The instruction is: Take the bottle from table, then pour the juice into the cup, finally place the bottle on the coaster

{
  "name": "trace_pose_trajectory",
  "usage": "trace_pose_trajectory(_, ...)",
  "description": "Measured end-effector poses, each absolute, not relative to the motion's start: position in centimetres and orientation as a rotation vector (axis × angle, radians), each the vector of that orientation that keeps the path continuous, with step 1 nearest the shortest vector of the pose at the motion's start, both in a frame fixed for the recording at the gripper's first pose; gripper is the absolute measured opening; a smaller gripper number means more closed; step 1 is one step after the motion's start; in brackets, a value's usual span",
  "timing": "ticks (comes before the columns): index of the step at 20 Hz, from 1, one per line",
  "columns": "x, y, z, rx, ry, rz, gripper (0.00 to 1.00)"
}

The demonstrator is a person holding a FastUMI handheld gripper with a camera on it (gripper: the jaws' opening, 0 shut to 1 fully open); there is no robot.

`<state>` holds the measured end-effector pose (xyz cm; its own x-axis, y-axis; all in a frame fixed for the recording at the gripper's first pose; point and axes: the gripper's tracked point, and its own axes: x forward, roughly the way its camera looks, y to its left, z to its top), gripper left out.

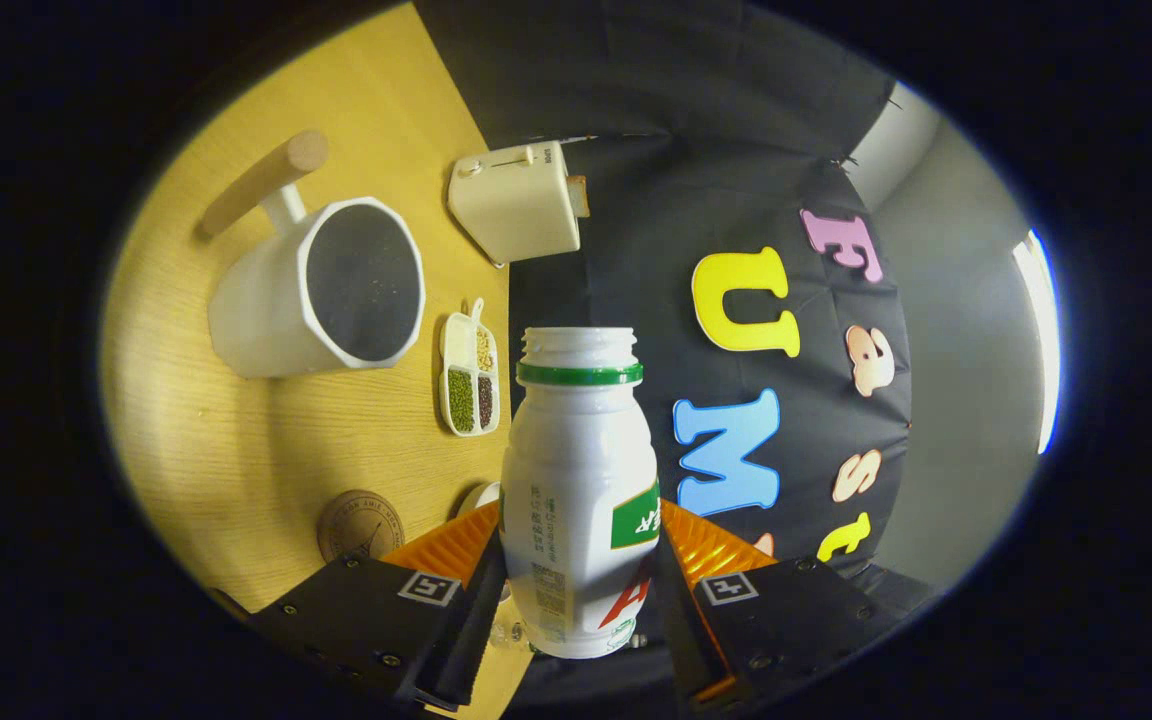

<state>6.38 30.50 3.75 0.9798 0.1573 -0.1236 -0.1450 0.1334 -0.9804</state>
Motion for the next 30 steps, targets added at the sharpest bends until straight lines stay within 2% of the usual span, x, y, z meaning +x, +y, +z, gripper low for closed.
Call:
trace_pose_trajectory(15,7.8,27.5,2.8,-0.762,0.087,0.238,0.72)
trace_pose_trajectory(30,10.1,28.1,-2.0,-0.127,0.191,0.309,0.72)
